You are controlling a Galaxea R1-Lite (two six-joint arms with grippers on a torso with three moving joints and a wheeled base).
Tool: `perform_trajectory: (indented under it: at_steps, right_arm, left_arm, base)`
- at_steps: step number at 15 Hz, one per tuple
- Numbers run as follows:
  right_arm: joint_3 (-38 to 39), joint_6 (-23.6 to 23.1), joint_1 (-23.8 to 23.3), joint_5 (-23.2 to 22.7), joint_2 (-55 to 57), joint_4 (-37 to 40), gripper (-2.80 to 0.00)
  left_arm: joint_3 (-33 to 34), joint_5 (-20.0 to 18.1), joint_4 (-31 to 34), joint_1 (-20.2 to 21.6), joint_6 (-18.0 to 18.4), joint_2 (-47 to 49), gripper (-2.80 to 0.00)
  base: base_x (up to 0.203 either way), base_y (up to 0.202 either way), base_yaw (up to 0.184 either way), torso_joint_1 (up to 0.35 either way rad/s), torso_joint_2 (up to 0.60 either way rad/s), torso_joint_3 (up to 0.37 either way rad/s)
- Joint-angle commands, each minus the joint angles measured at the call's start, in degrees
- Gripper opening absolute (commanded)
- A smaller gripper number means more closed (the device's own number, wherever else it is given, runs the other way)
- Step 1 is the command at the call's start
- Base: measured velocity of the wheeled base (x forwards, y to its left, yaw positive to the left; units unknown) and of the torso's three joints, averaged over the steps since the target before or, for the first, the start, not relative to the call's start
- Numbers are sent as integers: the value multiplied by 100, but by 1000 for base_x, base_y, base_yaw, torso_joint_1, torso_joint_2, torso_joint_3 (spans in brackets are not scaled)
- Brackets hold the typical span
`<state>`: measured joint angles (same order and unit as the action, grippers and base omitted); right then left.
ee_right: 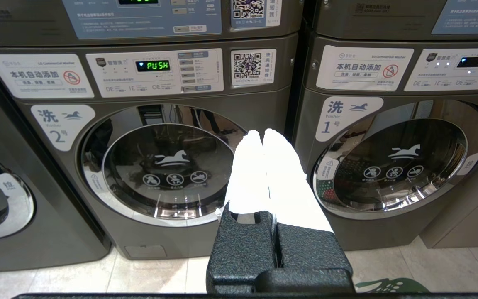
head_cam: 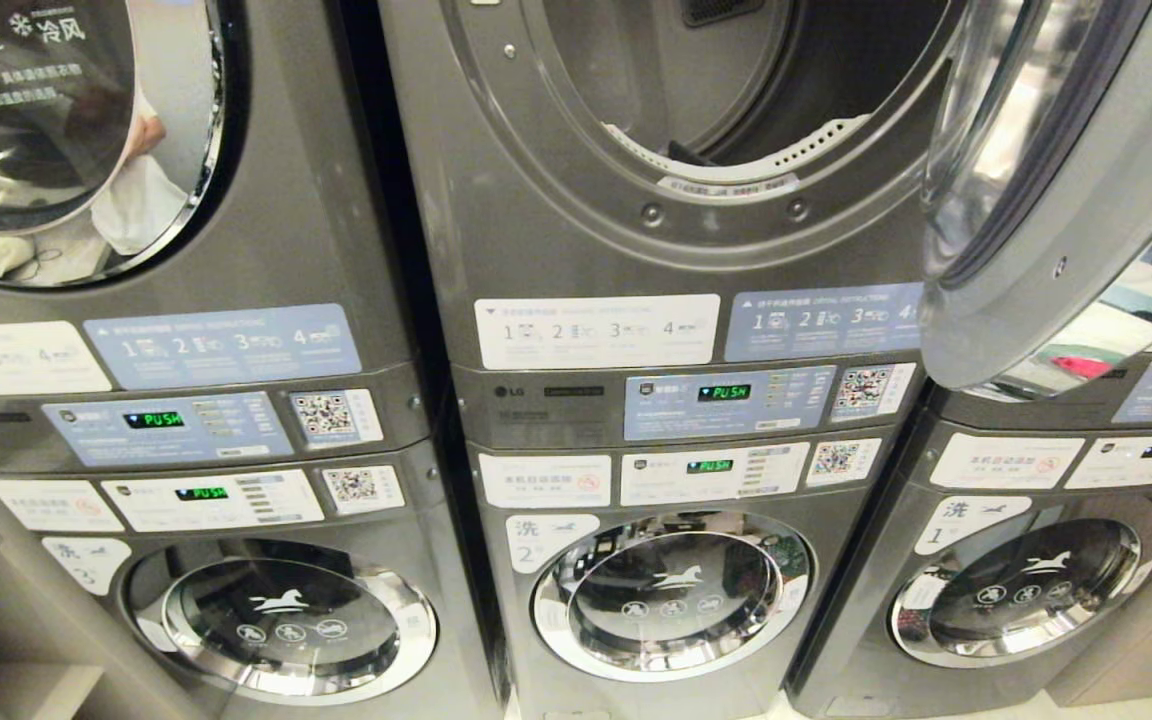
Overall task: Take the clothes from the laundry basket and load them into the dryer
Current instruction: Open the dryer
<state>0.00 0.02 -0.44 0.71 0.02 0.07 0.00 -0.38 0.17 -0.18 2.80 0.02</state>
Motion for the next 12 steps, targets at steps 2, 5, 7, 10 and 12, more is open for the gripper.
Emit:
perform_trajectory:
  at_steps: [2, 5, 7, 10, 12]
  right_arm:
    - [0, 3, 0, 0, -11, 1, -280]
    - [0, -2, 0, 0, -11, 1, -280]
    - [-5, -2, 0, 0, -11, 1, -280]
    - [-9, -2, 0, 0, -11, 1, -280]
    - [-8, -2, 0, 0, -11, 1, -280]
  left_arm:
    - [0, -91, 9, 1, 287, -2, -280]
    - [0, -94, 9, 1, 291, -2, -280]
    - [0, -94, 9, 1, 291, -2, -280]
    - [0, -94, 9, 1, 291, -2, -280]
    - [0, -94, 9, 1, 291, -2, -280]
  base:
    - [0, 0, 0, 0, 0, 0]
    - [-17, -20, 0, 0, 1, 1]
    - [-145, -136, 1, 2, 11, 2]
    - [-199, -196, 3, -11, 5, 6]
    - [-197, -197, 3, 0, 3, 0]
